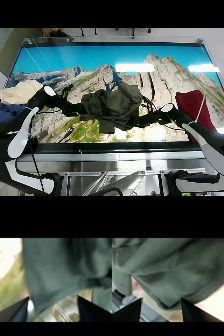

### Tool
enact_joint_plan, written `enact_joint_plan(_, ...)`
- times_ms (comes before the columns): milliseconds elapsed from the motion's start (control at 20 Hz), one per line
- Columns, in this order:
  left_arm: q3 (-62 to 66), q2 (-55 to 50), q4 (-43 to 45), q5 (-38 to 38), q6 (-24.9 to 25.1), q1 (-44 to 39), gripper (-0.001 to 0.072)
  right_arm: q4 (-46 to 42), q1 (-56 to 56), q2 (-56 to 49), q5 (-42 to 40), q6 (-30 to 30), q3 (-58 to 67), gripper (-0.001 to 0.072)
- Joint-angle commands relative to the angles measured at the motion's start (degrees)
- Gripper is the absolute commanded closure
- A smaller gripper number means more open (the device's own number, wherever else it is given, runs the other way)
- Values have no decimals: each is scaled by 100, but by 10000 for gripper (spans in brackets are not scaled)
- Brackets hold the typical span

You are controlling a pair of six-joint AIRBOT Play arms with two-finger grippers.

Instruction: Fold the shirts.

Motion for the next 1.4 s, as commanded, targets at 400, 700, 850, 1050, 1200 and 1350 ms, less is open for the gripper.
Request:
enact_joint_plan(400,1128,-695,-31,-356,168,-275,695,24,-356,621,501,170,-37,169)
enact_joint_plan(700,1200,-658,-46,-474,179,-280,696,-734,-656,1169,400,839,-522,165)
enact_joint_plan(850,1200,-658,-46,-538,181,-280,696,-476,-483,752,79,782,-741,165)
enact_joint_plan(1050,1200,-658,-52,-599,179,-280,696,909,-83,111,-654,-358,-732,169)
enact_joint_plan(1200,1200,-595,-302,-608,219,-245,696,2087,-33,-240,-763,-1360,-629,486)
enact_joint_plan(1350,1202,-109,-1126,-763,407,-20,697,2439,-92,7,-20,-1617,-85,691)
